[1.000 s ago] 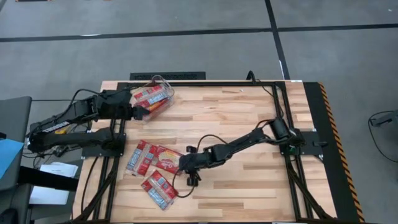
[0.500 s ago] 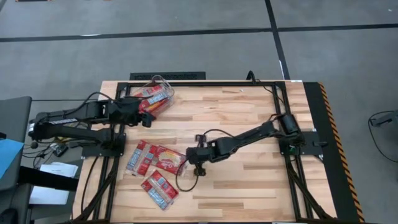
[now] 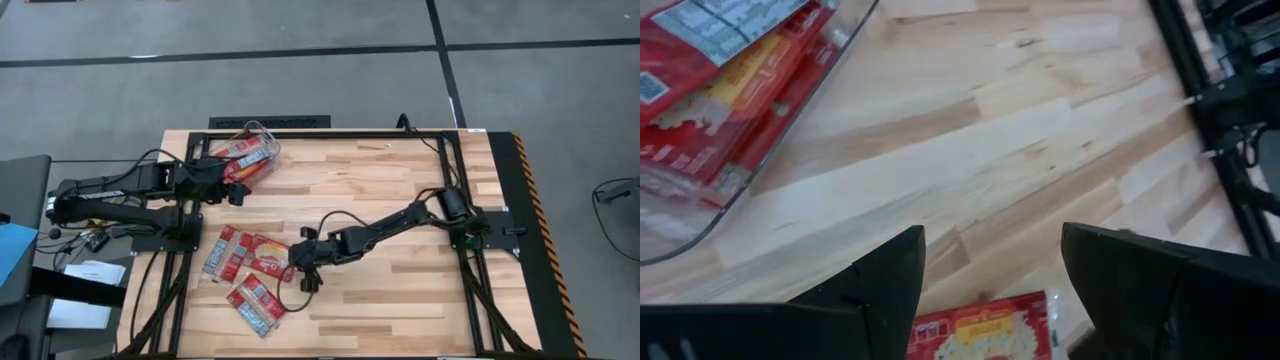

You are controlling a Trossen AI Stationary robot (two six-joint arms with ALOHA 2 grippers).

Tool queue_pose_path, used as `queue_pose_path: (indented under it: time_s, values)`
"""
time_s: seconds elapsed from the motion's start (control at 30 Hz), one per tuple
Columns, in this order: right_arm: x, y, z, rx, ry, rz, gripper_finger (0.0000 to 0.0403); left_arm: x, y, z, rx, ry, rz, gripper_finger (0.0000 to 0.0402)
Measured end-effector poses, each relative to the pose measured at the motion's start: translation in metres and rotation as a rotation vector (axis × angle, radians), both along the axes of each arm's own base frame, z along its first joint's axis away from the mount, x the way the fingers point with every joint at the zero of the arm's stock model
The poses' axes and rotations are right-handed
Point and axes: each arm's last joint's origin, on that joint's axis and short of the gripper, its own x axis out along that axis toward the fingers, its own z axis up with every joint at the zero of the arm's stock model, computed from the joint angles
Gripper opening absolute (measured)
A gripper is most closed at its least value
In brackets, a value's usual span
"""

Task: Sort popcorn bags into baskets
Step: Put the red popcorn bag into the transparent bin

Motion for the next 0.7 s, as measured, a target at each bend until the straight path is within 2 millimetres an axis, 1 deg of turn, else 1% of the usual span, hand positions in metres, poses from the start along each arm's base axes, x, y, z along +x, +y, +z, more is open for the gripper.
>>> queue_pose_path:
  time_s: [0.07, 0.17, 0.33, 0.4, 0.5, 0.7]
  values:
    - [0.007, 0.004, -0.012, 0.015, -0.023, 0.005, 0.0022, 0.001, 0.000, 0.000, -0.001, 0.001, 0.000, 0.0224]
    - [0.003, -0.002, -0.024, -0.001, 0.058, -0.008, 0.0014, 0.003, 0.000, -0.001, -0.001, 0.009, 0.000, 0.0224]
    - [0.000, -0.014, -0.033, -0.005, 0.154, -0.066, 0.0016, 0.005, 0.001, -0.003, -0.002, 0.027, -0.003, 0.0224]
    - [-0.003, -0.020, -0.032, -0.016, 0.197, -0.092, 0.0022, 0.006, 0.001, -0.004, -0.002, 0.030, -0.003, 0.0224]
    - [-0.011, -0.028, -0.025, -0.065, 0.257, -0.132, 0.0026, 0.006, 0.001, -0.004, 0.001, 0.035, -0.006, 0.0224]
    - [-0.027, -0.050, -0.014, -0.163, 0.394, -0.217, 0.0012, 0.006, 0.001, -0.004, 0.013, 0.040, -0.008, 0.0224]
